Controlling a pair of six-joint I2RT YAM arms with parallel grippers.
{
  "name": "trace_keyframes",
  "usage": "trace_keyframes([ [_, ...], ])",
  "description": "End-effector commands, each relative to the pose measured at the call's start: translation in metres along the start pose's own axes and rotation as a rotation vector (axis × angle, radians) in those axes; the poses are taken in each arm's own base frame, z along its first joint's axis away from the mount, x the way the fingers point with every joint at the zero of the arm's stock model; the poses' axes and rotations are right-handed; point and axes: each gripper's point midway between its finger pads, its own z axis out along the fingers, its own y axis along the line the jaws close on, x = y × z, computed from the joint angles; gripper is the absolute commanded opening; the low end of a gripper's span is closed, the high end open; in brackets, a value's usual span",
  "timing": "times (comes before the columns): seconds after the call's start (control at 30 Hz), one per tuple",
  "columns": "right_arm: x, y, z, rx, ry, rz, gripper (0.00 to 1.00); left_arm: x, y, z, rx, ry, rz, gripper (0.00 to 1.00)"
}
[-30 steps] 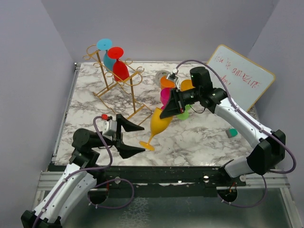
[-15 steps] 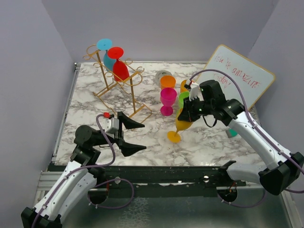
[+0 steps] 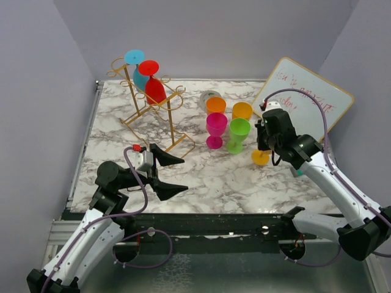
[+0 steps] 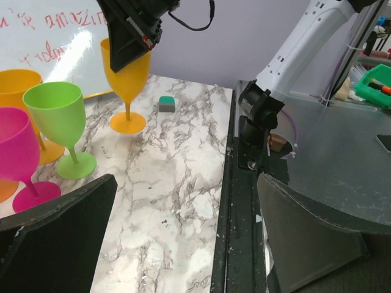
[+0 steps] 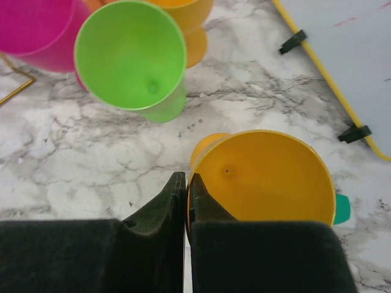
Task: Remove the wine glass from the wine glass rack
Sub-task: Place the wine glass at the center of the board.
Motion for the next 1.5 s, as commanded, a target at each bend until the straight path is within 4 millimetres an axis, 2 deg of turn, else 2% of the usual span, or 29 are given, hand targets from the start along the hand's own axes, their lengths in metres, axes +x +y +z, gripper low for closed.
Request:
trace_keyframes([
  [0.0,-0.017,-0.034,0.009,0.198,-0.068,0.094,0.01,-0.004,0.016,-0.001,-0.098,0.009,-0.002,0.99],
  [0.2,-0.033,-0.058,0.045,0.168,-0.06,0.239,0.01,-0.001,0.046,-0.008,-0.295,0.004,-0.071,0.99],
  [0.27,-0.045,-0.051,0.055,0.125,-0.09,0.239,0.0,0.002,0.054,-0.012,-0.359,0.006,-0.12,0.99],
  [0.5,-0.069,-0.054,0.093,0.171,-0.11,0.259,0.01,-0.006,0.065,-0.022,-0.479,-0.047,-0.17,0.99],
  [0.73,-0.089,-0.059,0.113,0.213,-0.146,0.263,0.01,-0.023,0.067,-0.041,-0.572,-0.119,-0.082,0.99],
  [1.0,-0.083,-0.059,0.134,0.232,-0.077,0.239,0.03,-0.022,0.072,-0.055,-0.657,-0.129,-0.067,0.99],
  [1.23,-0.077,-0.066,0.139,0.274,-0.056,0.215,0.05,-0.018,0.073,-0.059,-0.678,-0.118,-0.068,0.99],
  [1.47,-0.065,-0.053,0.152,0.215,0.009,0.206,0.09,-0.016,0.076,-0.062,-0.702,-0.124,-0.074,0.99],
])
